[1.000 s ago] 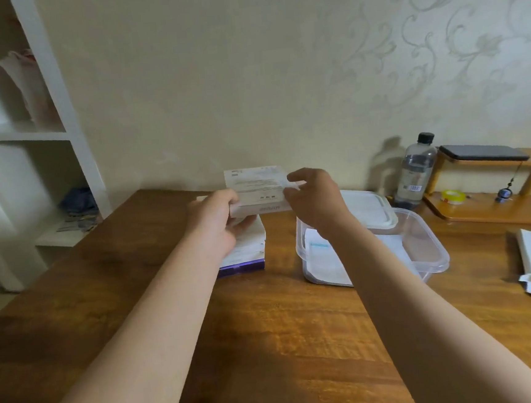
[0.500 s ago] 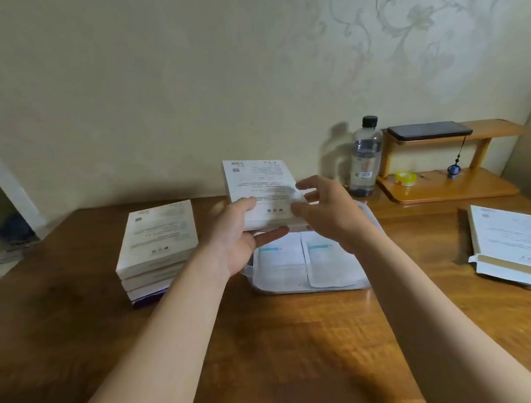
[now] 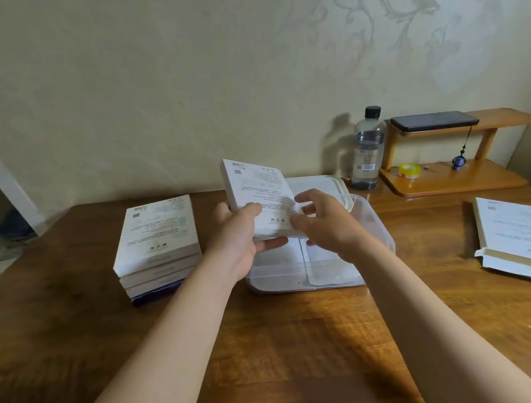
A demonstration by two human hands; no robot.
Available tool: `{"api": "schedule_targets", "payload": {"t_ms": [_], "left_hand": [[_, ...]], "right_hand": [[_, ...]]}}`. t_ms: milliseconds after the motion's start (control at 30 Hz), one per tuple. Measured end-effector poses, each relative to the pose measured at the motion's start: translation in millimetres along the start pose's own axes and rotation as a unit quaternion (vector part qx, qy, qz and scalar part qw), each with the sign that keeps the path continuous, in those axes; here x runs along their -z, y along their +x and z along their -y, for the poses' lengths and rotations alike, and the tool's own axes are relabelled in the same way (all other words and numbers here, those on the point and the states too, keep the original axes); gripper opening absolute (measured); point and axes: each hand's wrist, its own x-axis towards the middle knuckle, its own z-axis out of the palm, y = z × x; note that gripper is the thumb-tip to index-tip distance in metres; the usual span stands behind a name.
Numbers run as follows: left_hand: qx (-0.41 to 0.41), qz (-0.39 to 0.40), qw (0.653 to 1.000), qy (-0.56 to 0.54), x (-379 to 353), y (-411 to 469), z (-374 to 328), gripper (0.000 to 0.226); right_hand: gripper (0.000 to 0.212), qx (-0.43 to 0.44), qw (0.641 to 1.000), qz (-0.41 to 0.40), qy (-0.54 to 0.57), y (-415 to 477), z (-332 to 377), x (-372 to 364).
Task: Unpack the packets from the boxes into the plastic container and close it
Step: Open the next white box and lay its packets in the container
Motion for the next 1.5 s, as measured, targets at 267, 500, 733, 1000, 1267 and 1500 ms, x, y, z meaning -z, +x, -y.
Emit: {"api": "schedule_targets", "payload": {"t_ms": [267,500,733,1000,1267,1500], "left_hand": [[0.010,0.005,1.000,-0.009,9,-12,-3,0.034],[0.016,0.028,0.999,-0.015,10,-11,-8,0.033],[-0.022,0.050,0.997,-0.048,-7,0,-16,0.029],[-0.021,0.099,0.992,-0.071,-13,27,-20,0.033],[-0.026,0.092,0.991,-0.090,-15,35,-9,0.027],[-0.034,0.088,0.991,-0.097,-13,35,-6,0.028]], "right_hand": [[0.037,0.001,1.000,0.014,-0.001,-11,5,-6],[0.035,0.079,0.991,-0.002,-0.112,-10,10,-3],[0.033,0.187,0.972,-0.004,-0.140,9,26,9],[0.026,0.211,0.968,-0.023,-0.132,28,25,20],[0.028,0.208,0.967,-0.023,-0.144,37,20,19],[0.036,0.190,0.974,-0.025,-0.122,32,23,17]]}}
